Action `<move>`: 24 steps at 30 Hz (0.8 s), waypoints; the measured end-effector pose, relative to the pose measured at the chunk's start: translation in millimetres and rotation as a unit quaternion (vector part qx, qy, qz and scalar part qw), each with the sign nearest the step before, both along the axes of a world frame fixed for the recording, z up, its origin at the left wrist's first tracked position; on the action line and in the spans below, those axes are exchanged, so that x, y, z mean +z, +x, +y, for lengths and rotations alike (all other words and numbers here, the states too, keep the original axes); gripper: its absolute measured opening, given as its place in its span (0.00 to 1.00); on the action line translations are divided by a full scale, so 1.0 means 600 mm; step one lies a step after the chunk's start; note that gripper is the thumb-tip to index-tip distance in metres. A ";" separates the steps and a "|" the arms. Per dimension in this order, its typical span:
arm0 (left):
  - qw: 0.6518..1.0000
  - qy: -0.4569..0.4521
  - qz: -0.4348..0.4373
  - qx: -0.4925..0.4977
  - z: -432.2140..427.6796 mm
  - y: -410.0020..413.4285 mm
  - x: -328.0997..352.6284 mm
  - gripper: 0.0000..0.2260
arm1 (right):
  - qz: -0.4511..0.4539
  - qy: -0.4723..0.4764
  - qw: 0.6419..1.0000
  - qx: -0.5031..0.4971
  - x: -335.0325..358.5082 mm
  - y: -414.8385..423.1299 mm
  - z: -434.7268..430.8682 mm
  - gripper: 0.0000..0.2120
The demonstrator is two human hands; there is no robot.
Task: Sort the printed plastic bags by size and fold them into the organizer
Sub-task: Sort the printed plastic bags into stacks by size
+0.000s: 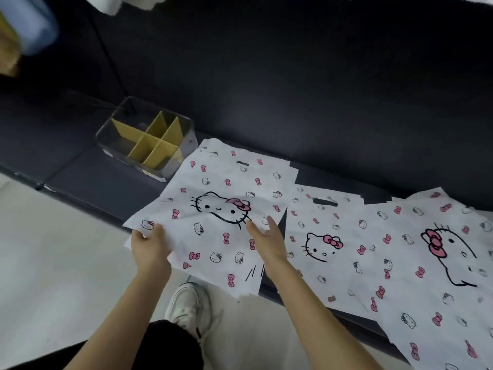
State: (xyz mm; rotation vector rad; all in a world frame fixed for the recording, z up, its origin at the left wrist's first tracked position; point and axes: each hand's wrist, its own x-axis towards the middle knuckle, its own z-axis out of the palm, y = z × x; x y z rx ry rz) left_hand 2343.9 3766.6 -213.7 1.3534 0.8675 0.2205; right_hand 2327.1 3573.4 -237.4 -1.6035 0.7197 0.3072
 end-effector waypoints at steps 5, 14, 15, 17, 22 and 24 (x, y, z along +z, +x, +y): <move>0.997 -0.022 0.079 0.006 0.030 -0.006 -0.051 0.13 | -0.033 -0.385 0.881 0.274 -0.022 0.020 0.000 0.26; 0.948 0.249 0.180 -0.088 0.071 -0.002 -0.075 0.27 | -0.018 -0.491 0.755 0.435 -0.067 0.036 -0.001 0.23; 0.930 0.292 0.194 -0.106 0.071 -0.001 -0.074 0.29 | -0.021 -0.495 0.752 0.434 -0.069 0.038 -0.001 0.23; 0.870 0.418 0.222 -0.137 0.069 0.004 -0.070 0.34 | -0.023 -0.505 0.746 0.433 -0.070 0.038 -0.004 0.22; 0.717 0.614 0.076 -0.321 0.020 0.026 -0.094 0.26 | -0.070 -0.484 0.777 0.396 -0.063 0.019 -0.024 0.22; 0.642 0.631 0.036 -0.433 -0.018 0.029 -0.108 0.23 | -0.095 -0.479 0.813 0.319 -0.056 -0.004 -0.047 0.22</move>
